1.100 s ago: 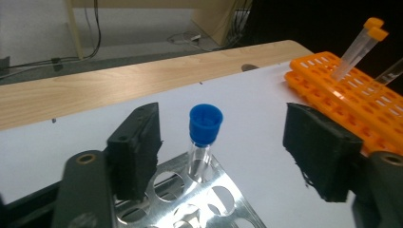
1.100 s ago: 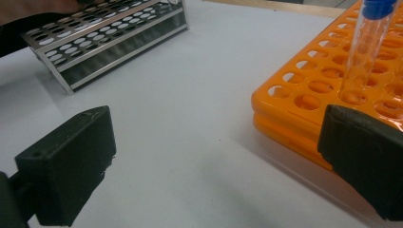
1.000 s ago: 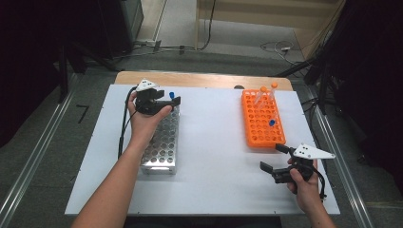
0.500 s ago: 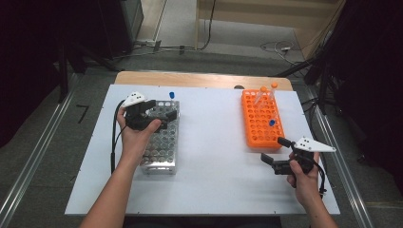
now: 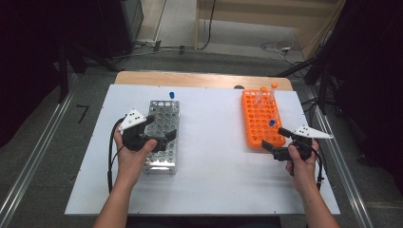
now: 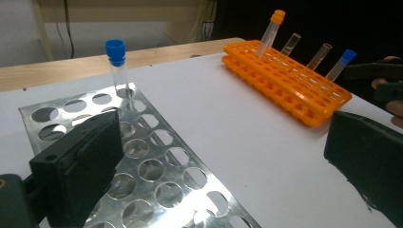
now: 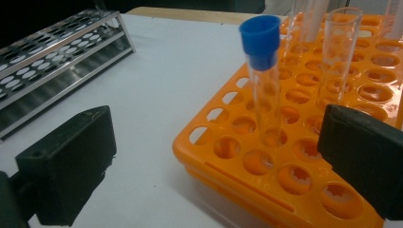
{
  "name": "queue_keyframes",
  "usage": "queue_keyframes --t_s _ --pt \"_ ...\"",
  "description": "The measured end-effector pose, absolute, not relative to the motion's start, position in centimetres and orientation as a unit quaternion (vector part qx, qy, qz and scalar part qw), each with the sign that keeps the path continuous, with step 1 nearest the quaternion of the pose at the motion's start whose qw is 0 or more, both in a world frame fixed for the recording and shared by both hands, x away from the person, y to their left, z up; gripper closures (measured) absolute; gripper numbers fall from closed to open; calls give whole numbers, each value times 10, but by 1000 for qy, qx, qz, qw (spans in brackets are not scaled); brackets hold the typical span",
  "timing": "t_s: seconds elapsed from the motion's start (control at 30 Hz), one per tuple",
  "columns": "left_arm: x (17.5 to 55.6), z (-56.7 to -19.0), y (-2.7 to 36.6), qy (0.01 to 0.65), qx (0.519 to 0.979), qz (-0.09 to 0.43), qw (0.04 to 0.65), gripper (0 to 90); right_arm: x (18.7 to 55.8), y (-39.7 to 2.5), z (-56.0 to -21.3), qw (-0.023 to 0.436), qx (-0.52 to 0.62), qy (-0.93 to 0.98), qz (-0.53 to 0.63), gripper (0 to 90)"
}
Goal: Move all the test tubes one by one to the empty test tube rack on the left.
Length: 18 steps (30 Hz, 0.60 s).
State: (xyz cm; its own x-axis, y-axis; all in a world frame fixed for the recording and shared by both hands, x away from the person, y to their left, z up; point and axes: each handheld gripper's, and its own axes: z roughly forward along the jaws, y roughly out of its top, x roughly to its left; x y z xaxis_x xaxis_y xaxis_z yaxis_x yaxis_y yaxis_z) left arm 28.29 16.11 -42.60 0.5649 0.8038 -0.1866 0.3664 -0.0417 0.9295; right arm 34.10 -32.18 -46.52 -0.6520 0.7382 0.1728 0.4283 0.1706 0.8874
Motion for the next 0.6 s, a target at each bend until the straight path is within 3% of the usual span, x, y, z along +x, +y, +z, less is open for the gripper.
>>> queue_keyframes --t_s 0.3,0.6 --pt "273 -429 153 411 701 195 549 0 356 -324 -470 154 400 747 509 72" --pt "273 -434 151 410 696 183 560 0 367 -316 -484 158 418 743 497 372"
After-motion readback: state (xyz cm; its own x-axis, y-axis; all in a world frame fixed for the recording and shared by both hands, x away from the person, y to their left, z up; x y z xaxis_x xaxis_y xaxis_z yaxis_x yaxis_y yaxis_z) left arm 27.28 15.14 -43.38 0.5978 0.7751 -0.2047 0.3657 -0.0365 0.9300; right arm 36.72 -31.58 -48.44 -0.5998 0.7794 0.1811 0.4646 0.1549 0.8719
